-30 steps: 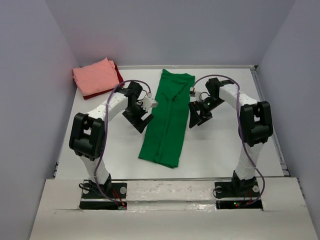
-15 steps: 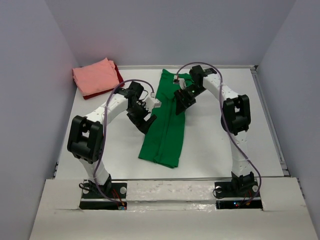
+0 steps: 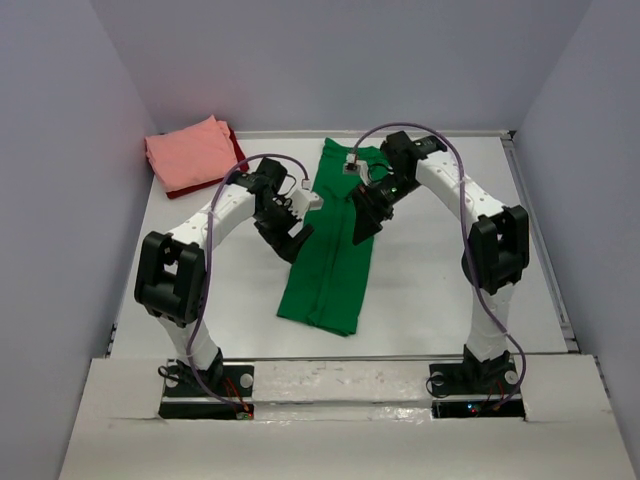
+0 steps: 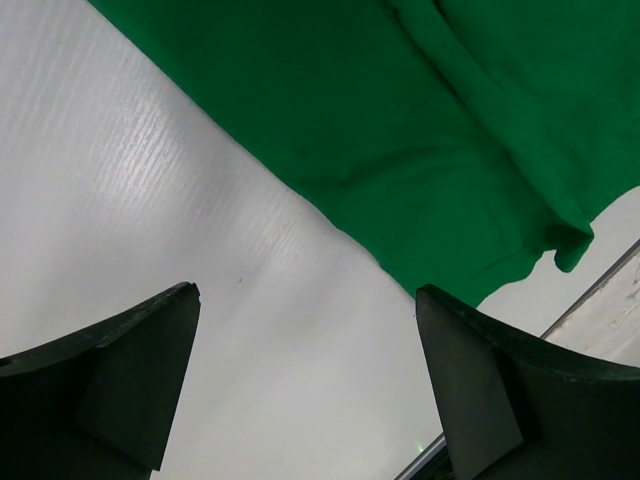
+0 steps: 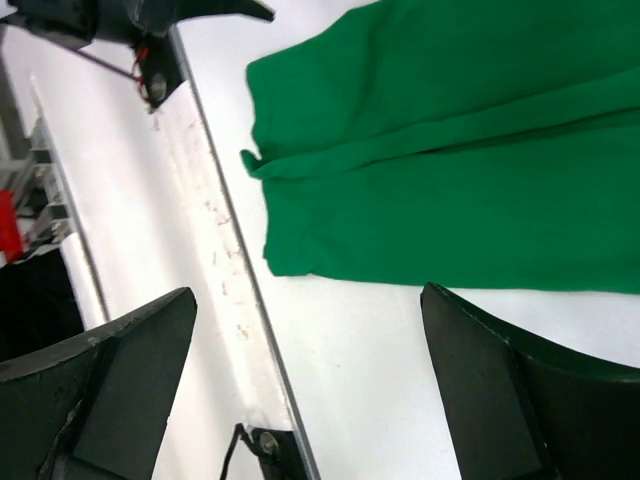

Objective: Fold and stack the t-shirts
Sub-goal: Rotate the tshirt 90 degrees

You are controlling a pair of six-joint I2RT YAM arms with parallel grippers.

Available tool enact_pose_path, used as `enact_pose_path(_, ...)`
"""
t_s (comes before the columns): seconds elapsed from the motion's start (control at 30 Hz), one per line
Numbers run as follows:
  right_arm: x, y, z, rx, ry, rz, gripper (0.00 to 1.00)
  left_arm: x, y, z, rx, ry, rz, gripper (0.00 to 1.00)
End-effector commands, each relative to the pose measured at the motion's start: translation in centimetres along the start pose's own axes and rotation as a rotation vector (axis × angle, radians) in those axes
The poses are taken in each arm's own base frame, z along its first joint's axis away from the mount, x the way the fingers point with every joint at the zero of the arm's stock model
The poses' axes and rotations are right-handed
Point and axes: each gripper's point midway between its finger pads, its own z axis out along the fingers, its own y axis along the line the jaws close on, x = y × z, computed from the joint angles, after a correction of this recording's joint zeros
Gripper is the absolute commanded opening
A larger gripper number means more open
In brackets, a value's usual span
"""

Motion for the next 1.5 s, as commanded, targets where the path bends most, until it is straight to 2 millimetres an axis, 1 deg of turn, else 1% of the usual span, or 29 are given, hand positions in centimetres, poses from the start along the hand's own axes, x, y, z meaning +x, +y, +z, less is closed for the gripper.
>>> enact_pose_path(0.0,4.1,3.2,1.9,-0.202,0.092,0.116,1.0,-1.3,0.0,-1.8,-0.026,-0.036,0.018,0.99)
enact_pose_path(0.03,4.3,3.0,2.4,-0.199,0.089,0.099,1.0,-1.3,0.1,-1.7,-0.029,-0.036,0.017,0.99)
enact_pose_path(0.07,4.7,2.3,2.7,-0.169,0.098,0.087,1.0,-1.5,0.2,-1.6,-0.037,-0.045,0.016,0.99)
enact_pose_path(0.13,4.8,1.0,3.4,-0.121,0.064,0.047,1.0,-1.7,0.4,-1.6,-0.044,-0.056,0.012,0.99)
enact_pose_path(0.2,4.4,0.1,4.1,-0.079,0.04,0.021,1.0,-2.0,0.5,-1.4,-0.049,-0.066,0.005,0.99)
enact_pose_path(0.23,3.9,-0.4,4.8,-0.072,0.021,-0.017,1.0,-2.0,0.7,-1.2,-0.049,-0.064,0.001,0.99)
enact_pose_path(0.3,3.5,-0.5,6.0,-0.087,0.022,-0.04,1.0,-2.1,1.0,-1.0,-0.062,-0.066,-0.004,0.99)
enact_pose_path(0.33,3.2,-0.9,6.7,-0.094,0.03,-0.043,1.0,-2.2,1.1,-0.9,-0.064,-0.067,-0.007,0.99)
enact_pose_path(0.37,2.9,-1.2,6.9,-0.097,0.026,-0.046,1.0,-2.4,1.2,-0.9,-0.071,-0.075,-0.009,0.99)
enact_pose_path(0.4,2.4,-0.8,7.8,-0.12,0.028,-0.071,1.0,-2.5,1.4,-1.0,-0.079,-0.078,-0.013,0.99)
enact_pose_path(0.43,2.3,-0.5,8.1,-0.126,0.028,-0.082,1.0,-2.5,1.4,-1.0,-0.08,-0.081,-0.012,0.99)
enact_pose_path(0.5,1.3,-0.3,8.8,-0.134,0.019,-0.115,1.0,-2.8,1.6,-1.2,-0.094,-0.09,-0.013,0.99)
enact_pose_path(0.53,1.2,-0.2,9.5,-0.148,0.026,-0.12,1.0,-2.8,1.7,-1.1,-0.097,-0.089,-0.011,0.99)
enact_pose_path(0.57,0.5,0.0,9.5,-0.163,0.012,-0.129,1.0,-2.8,2.0,-1.1,-0.106,-0.085,-0.015,0.99)
enact_pose_path(0.6,0.5,0.3,9.9,-0.175,0.018,-0.138,1.0,-2.8,2.0,-1.0,-0.107,-0.078,-0.014,0.99)
enact_pose_path(0.63,0.6,0.4,10.4,-0.185,0.029,-0.145,1.0,-2.7,2.1,-0.9,-0.109,-0.073,-0.015,0.99)
enact_pose_path(0.67,0.9,0.1,10.7,-0.186,0.036,-0.141,1.0,-2.7,2.2,-0.9,-0.113,-0.075,-0.016,0.99)
enact_pose_path(0.7,1.5,0.2,11.3,-0.189,0.055,-0.152,1.0,-2.7,2.3,-0.9,-0.116,-0.075,-0.017,0.99)
enact_pose_path(0.73,1.8,-0.1,11.5,-0.181,0.055,-0.161,1.0,-2.8,2.3,-1.0,-0.121,-0.079,-0.017,0.99)
enact_pose_path(0.77,2.1,0.0,11.9,-0.18,0.062,-0.169,1.0,-2.8,2.3,-1.0,-0.122,-0.084,-0.018,0.99)
enact_pose_path(0.9,3.1,0.0,11.9,-0.169,0.053,-0.185,1.0,-2.9,2.7,-1.1,-0.143,-0.113,-0.025,0.99)
enact_pose_path(0.93,3.7,-0.2,12.1,-0.17,0.062,-0.174,1.0,-2.9,2.9,-1.1,-0.149,-0.117,-0.028,0.99)
enact_pose_path(1.0,4.5,-0.3,12.3,-0.175,0.075,-0.162,1.0,-2.8,3.7,-1.4,-0.177,-0.131,-0.049,0.99)
enact_pose_path(1.03,5.5,-0.4,12.6,-0.178,0.091,-0.145,1.0,-2.8,4.0,-1.6,-0.188,-0.138,-0.055,0.99)
enact_pose_path(1.13,7.3,-0.7,13.0,-0.182,0.116,-0.117,1.0,-2.6,5.6,-2.6,-0.25,-0.166,-0.094,0.99)
enact_pose_path(1.17,7.6,-0.6,13.1,-0.188,0.118,-0.11,1.0,-2.0,6.5,-3.1,-0.283,-0.163,-0.124,0.99)
enact_pose_path(1.27,8.1,-0.5,13.1,-0.193,0.12,-0.097,1.0,-1.3,8.0,-3.5,-0.335,-0.173,-0.171,0.99)
enact_pose_path(1.3,8.4,-0.2,13.2,-0.203,0.121,-0.081,1.0,-0.5,8.7,-3.7,-0.357,-0.169,-0.205,0.99)
enact_pose_path(1.47,9.1,-0.3,13.0,-0.183,0.132,-0.077,1.0,1.1,10.3,-4.5,-0.386,-0.172,-0.277,0.99)
